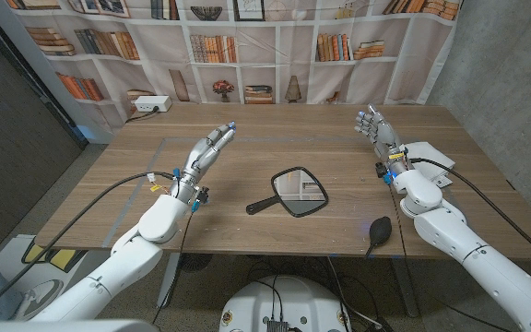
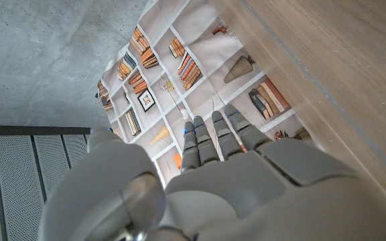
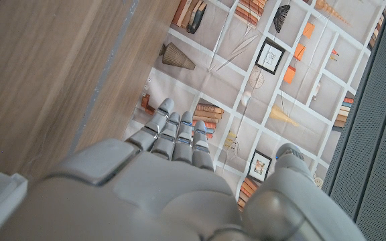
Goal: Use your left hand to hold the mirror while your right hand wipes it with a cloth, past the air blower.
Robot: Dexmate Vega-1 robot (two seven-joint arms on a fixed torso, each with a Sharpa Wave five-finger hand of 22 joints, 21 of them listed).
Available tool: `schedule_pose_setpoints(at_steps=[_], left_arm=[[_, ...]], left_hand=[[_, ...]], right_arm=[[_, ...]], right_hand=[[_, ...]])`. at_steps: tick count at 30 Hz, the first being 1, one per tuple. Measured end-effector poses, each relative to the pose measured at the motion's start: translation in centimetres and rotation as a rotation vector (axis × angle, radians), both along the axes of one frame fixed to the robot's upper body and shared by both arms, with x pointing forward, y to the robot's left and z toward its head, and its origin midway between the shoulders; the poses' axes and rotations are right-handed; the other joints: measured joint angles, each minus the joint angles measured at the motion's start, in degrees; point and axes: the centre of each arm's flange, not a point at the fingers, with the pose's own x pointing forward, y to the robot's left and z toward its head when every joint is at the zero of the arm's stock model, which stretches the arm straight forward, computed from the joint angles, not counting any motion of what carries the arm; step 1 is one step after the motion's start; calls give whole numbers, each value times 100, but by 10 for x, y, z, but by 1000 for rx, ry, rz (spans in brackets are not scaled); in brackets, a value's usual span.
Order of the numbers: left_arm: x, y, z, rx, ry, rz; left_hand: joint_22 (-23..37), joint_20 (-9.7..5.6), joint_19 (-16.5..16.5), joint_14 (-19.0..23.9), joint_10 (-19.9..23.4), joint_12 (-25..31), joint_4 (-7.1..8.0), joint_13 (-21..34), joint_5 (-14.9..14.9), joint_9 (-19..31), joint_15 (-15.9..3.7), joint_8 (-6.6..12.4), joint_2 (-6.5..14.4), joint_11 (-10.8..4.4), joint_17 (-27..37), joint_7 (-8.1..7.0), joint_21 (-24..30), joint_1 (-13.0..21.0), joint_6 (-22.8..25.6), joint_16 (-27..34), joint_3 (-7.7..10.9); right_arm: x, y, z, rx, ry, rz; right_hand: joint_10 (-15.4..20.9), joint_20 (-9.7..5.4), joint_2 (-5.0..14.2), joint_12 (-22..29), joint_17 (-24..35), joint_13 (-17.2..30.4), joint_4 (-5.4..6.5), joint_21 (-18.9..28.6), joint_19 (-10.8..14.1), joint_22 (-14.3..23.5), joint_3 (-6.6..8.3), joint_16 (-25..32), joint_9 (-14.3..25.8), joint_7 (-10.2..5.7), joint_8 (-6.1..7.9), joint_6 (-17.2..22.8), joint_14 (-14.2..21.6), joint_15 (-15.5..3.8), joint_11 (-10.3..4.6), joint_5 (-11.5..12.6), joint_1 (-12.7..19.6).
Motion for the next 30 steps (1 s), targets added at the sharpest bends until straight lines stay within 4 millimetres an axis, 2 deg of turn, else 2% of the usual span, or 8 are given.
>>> schedule_pose_setpoints(at_steps=[4,8,15,16,21,27,28,30], left_arm=[[-2,-2,1,15,-16,6],[-15,4,-15,46,-4,6],[-18,1,-16,80,-16,1],[-31,5,-23,112,-11,2],[-41,4,-28,160,-19,17],[-36,4,-34,222,-27,102],[-49,1,-35,240,-37,103],[-47,1,-38,279,-47,147]], left_hand=[[0,-9,30,47,31,-1,0,0,0,0,0,0,21,-24,0,0,13,21,62,0,0],[0,21,60,81,65,-1,-23,0,-22,0,3,0,22,2,0,31,34,22,92,0,24],[-1,-10,91,130,73,-1,-23,0,-43,-1,-8,0,62,-6,0,0,34,61,123,0,24],[-1,-6,94,130,73,-1,-23,0,-43,-1,-8,0,61,-6,0,0,34,61,123,0,24],[-1,-1,144,164,123,-2,-48,0,-46,-1,1,0,83,6,0,26,34,82,149,0,49],[-1,-2,249,290,297,-2,-121,0,-65,-1,-13,0,251,-24,0,-40,34,250,306,0,122],[-1,-20,270,308,311,-2,-134,-1,-83,-1,4,0,279,-37,0,-40,34,278,334,0,135],[-1,-20,306,345,351,-2,-152,0,-110,-1,-18,0,320,-58,0,-41,34,319,389,0,158]], right_arm=[[-2,4,-1,1,-2,8],[-3,7,-2,2,-1,-8],[-5,13,-3,2,-5,-1],[-6,14,-3,2,-5,0],[-6,15,-4,-3,-6,-15],[-6,17,-4,-3,-8,-11],[-7,17,-4,-3,-8,-10],[-7,18,-4,-4,-8,-9]], right_hand=[[0,0,6,0,0,0,0,-22,0,0,0,0,0,0,0,0,0,0,0,0,6],[0,39,6,0,0,-25,0,-22,40,0,0,0,0,0,0,0,0,0,0,0,6],[0,39,29,0,0,-27,-16,-44,39,-1,-16,0,-1,0,0,0,0,0,0,0,29],[0,39,29,0,0,-27,-16,-48,39,-1,-16,0,-1,0,0,0,0,0,0,0,28],[0,39,29,0,0,-27,-16,-65,39,-1,-16,0,-1,0,0,0,0,0,0,-29,28],[-1,39,29,0,14,-27,-15,-88,39,-1,-16,0,-1,0,0,0,0,0,0,-28,28],[0,39,29,0,14,-27,-15,-88,39,-1,-16,0,-1,0,0,0,0,0,0,-28,28],[0,39,29,0,14,-27,-15,-88,39,-1,-16,0,-1,0,0,0,0,0,0,-28,28]])
